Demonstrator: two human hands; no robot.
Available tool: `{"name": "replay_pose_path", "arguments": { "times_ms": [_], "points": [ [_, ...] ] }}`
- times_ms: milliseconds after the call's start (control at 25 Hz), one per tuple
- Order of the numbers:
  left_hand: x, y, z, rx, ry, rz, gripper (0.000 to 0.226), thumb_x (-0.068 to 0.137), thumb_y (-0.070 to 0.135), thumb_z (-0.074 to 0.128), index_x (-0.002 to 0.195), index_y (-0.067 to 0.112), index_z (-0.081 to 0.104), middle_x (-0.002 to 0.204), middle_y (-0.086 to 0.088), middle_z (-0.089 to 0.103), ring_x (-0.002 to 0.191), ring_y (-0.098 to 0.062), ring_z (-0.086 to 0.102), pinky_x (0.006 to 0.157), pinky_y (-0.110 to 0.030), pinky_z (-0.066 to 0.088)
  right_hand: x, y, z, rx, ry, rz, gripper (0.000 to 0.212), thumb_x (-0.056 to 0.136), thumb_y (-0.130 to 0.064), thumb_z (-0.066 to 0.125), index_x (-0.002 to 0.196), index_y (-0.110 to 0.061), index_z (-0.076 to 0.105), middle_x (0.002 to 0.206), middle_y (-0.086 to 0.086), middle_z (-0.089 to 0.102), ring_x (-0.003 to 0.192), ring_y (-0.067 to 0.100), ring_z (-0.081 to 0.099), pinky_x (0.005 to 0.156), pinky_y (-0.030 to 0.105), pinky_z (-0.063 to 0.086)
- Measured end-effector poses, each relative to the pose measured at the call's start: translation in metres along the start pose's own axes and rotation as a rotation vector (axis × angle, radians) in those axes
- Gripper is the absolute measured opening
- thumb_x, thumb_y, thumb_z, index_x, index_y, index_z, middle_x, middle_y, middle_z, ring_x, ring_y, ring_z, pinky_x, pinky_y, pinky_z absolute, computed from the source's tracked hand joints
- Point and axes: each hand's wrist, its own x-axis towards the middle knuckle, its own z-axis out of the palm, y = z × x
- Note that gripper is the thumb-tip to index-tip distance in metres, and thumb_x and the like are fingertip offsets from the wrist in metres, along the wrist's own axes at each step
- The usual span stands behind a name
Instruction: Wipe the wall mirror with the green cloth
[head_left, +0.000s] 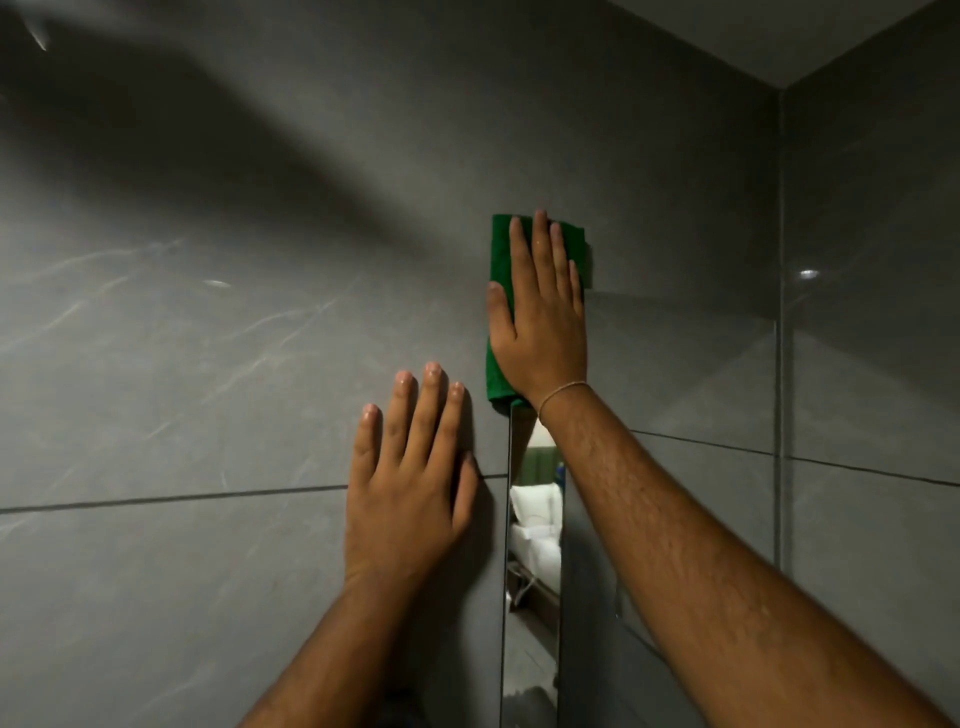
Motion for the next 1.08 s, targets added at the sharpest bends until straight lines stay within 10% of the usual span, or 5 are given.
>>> {"name": "replay_pose_path", "arguments": {
  "times_ms": [720,1080],
  "points": [
    [-0.027,0.032,0.007,-0.052,-0.076,-0.105,0.077,0.112,0.044,0.042,0.184,0.023,0.023,0.192,-0.016,0.012,0.177,-0.038,0.010,0.141,-0.058,0.006,-0.384,0.004,0.023,-0.053,-0.223,0.050,0.085,0.098,-0.040,0.045,0.169,-0.015,0.008,0.178,0.010,0.006,0.165,0.029,0.009,0.132,0.045,0.011],
    [-0.030,0.032,0.014,-0.002,-0.105,-0.087,0.076,0.114,0.048,0.040,0.184,0.027,0.020,0.191,-0.019,0.011,0.176,-0.043,0.009,0.139,-0.055,-0.002,-0.532,0.006,0.029,-0.189,-0.221,0.078,0.050,0.108,-0.043,0.031,0.147,-0.012,0.039,0.178,0.006,0.008,0.165,0.024,0.009,0.126,0.041,0.021]
  ]
}}
